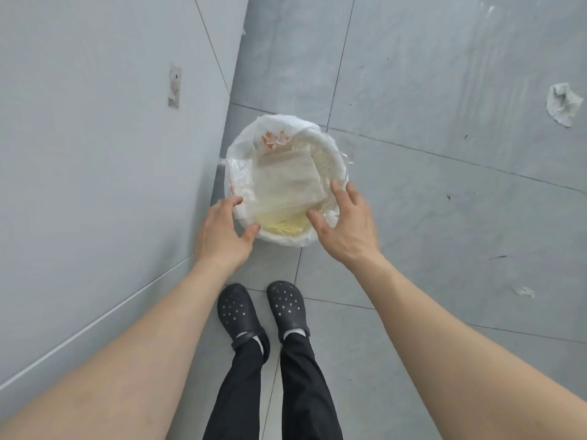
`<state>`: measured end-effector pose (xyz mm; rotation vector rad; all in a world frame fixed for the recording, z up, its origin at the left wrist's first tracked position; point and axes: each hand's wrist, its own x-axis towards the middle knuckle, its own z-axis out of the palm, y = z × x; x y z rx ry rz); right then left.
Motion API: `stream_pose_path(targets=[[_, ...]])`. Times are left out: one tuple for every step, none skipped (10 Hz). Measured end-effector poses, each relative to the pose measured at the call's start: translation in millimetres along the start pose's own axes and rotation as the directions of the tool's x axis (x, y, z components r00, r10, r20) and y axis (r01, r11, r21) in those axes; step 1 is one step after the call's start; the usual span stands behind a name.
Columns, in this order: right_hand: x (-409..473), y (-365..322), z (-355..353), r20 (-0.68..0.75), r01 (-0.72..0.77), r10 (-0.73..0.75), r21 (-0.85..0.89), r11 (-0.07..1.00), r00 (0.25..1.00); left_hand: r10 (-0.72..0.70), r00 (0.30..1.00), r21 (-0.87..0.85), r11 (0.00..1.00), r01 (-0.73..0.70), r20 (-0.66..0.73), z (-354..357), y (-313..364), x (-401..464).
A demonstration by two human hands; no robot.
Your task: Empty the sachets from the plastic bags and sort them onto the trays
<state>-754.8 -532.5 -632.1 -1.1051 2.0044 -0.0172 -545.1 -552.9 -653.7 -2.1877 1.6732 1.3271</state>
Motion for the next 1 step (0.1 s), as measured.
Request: stream_pose_path(targets=[[-20.1, 2.9, -18.3, 0.009, 0.094, -0.095, -0.21, 0.973, 0.995, 0.094, 0.995, 0.175, 0.981, -0.088, -0.022, -16.9, 15.5, -21.8]])
